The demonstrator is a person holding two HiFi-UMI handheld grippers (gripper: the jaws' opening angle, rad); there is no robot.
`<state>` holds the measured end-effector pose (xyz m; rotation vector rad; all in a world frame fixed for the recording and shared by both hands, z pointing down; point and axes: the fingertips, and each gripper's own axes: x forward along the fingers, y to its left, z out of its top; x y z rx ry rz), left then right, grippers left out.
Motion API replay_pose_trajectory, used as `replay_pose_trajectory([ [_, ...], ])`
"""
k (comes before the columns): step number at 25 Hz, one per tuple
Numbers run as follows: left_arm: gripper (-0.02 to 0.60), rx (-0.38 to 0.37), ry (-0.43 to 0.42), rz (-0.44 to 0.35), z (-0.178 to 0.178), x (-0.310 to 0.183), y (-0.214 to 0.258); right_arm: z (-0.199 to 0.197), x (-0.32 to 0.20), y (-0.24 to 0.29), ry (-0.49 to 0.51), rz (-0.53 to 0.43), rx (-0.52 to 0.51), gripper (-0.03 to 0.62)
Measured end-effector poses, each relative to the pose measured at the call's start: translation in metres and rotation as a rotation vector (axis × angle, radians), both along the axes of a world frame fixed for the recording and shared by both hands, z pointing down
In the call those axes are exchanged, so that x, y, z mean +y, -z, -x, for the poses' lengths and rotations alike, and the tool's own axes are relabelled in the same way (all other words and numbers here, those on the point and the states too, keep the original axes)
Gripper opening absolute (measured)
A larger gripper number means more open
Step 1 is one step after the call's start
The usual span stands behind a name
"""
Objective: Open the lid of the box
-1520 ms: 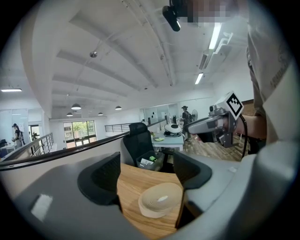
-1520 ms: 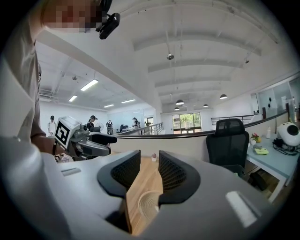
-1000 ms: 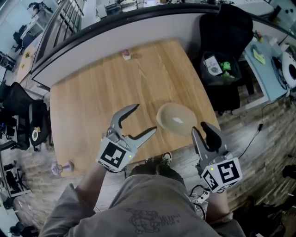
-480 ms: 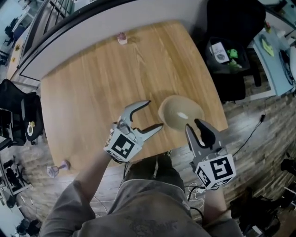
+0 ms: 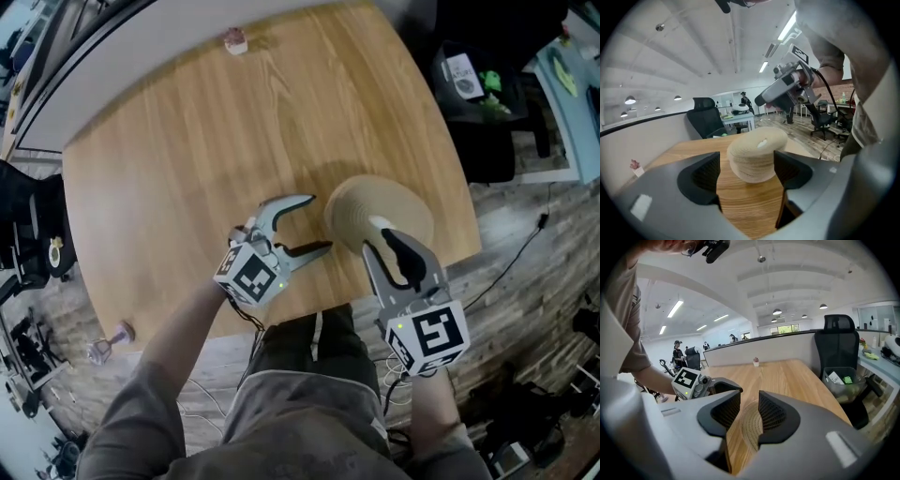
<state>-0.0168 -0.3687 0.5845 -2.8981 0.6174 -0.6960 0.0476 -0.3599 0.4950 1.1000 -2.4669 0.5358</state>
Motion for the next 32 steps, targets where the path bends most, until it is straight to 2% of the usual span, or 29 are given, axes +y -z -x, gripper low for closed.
replay_pose_trajectory([
  [4,0.360,-0.036,-0.033,0.031,-0.002,-0.005,-0.035,0.010,0.000,-0.028,0.039,0.018,0.047,0.115],
  [8,0.365,0.015,-0.064,0.105,-0.011,-0.008,-0.049,0.015,0.002,-0.055,0.064,0.057,0.092,0.115],
  [11,0.365,-0.002,-0.107,0.133,-0.015,-0.004,-0.061,0.022,0.005,-0.069,0.078,0.100,0.088,0.117],
  [16,0.368,-0.030,-0.130,0.131,-0.025,-0.007,-0.074,0.027,0.004,-0.084,0.090,0.116,0.097,0.117],
  [19,0.420,-0.030,-0.141,0.158,-0.034,-0.009,-0.078,0.029,-0.001,-0.088,0.105,0.098,0.139,0.117],
  [28,0.399,-0.063,-0.134,0.132,-0.038,-0.010,-0.083,0.043,-0.004,-0.108,0.176,0.093,0.242,0.124],
  [32,0.391,-0.069,-0.122,0.131,-0.037,-0.010,-0.082,0.048,-0.002,-0.118,0.197,0.073,0.360,0.132],
])
